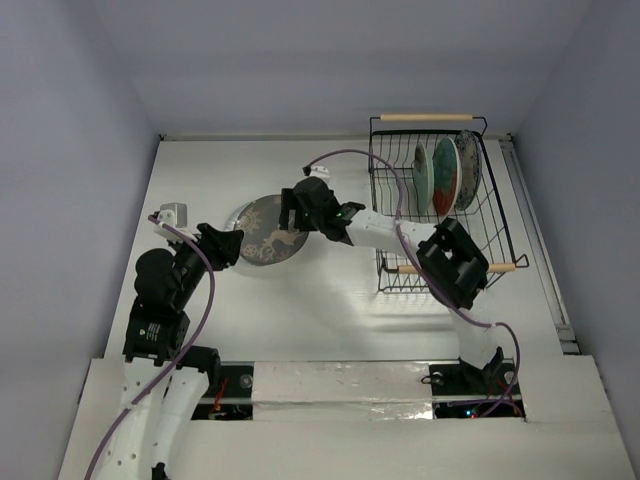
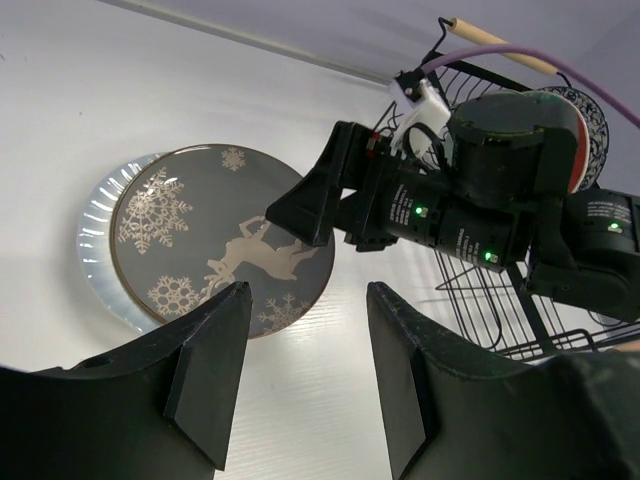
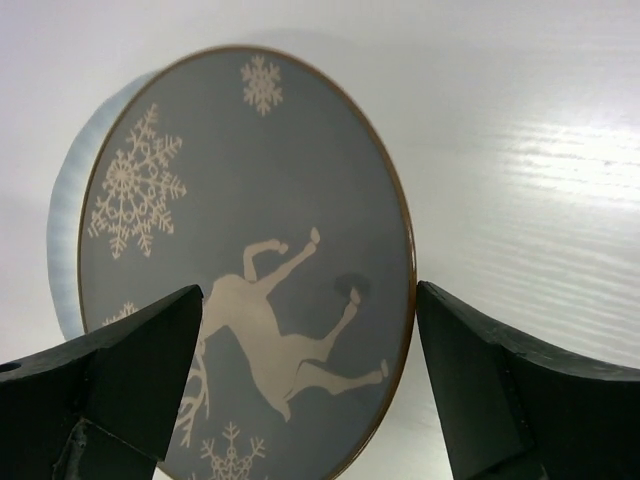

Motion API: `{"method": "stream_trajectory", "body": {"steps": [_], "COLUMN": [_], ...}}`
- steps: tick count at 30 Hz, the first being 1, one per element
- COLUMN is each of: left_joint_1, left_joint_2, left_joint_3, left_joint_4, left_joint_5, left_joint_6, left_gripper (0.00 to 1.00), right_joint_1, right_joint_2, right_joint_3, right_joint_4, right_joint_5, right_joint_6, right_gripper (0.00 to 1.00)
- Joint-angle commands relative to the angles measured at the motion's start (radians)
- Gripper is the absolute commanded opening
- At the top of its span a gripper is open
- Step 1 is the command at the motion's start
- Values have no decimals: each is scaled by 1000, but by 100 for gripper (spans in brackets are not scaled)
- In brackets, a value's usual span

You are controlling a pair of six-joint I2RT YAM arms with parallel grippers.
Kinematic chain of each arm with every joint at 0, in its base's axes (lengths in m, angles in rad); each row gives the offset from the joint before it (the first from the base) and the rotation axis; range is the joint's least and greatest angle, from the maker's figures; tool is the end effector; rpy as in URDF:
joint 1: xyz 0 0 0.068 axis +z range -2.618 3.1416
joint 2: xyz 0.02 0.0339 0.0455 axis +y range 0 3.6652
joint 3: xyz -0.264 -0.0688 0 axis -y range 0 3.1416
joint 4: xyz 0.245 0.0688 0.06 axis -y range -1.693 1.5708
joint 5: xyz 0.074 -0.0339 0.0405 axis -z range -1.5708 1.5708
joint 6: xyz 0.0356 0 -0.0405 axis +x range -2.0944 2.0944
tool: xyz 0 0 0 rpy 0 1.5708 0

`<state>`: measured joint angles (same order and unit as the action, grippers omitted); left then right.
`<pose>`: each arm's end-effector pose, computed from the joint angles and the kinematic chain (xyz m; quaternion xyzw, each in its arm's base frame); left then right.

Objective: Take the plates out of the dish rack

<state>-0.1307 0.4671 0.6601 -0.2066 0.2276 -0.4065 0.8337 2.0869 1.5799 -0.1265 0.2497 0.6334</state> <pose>0.1198 -0.0239 0.3368 -0.0182 0.7115 -0.2631 0.6513 0.3298 0.3503 0.2124 -0.0325 0.8864 0.2175 0.4073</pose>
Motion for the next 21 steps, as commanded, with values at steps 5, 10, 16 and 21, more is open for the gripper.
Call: {"method": "stream_trajectory", "body": {"steps": [5, 10, 16, 21], "left_joint_1": [14, 14, 14, 14], "left_joint_2": [-15, -16, -21, -30], "left_joint_3": [-11, -14, -14, -14], "left_joint_4": [50, 53, 55, 53], "left_joint_5": [15, 22, 27, 30], "left_joint_6": [-5, -3, -3, -2], "left_gripper": [46, 46, 46, 46], "right_joint_1": [19, 30, 39, 39], "right_joint_2": [-16, 28, 85, 101], "right_joint_3": [97, 189, 224, 226], "right_joint_4": [-68, -134, -139, -144], "right_joint_5": [163, 158, 132, 151], "right_joint_6": [-103, -144, -130, -112], "right_gripper": [94, 94, 76, 71]}}
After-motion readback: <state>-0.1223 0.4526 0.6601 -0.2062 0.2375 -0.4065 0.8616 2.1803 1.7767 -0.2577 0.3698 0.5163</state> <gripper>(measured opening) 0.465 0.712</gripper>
